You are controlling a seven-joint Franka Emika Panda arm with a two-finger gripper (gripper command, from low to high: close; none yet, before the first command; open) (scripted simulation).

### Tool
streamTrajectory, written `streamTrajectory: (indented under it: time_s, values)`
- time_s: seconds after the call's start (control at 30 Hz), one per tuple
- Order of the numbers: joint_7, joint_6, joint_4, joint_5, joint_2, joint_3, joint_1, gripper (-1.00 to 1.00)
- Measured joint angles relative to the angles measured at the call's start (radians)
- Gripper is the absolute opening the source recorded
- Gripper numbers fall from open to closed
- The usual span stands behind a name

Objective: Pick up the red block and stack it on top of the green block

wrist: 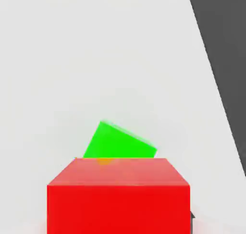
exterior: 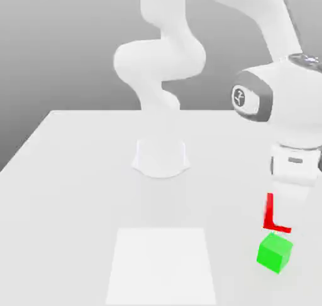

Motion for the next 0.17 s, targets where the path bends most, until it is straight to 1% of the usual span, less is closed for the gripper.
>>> streamTrajectory:
  time_s: [0.03,0.07,0.17]
  values:
    - [0.009,0.031,0.002,-0.015,0.034,-0.007,0.005,-1.00]
    - [0.018,0.062,0.004,-0.029,0.067,-0.015,0.011,1.00]
    - [0.018,0.062,0.004,-0.029,0.067,-0.015,0.011,1.00]
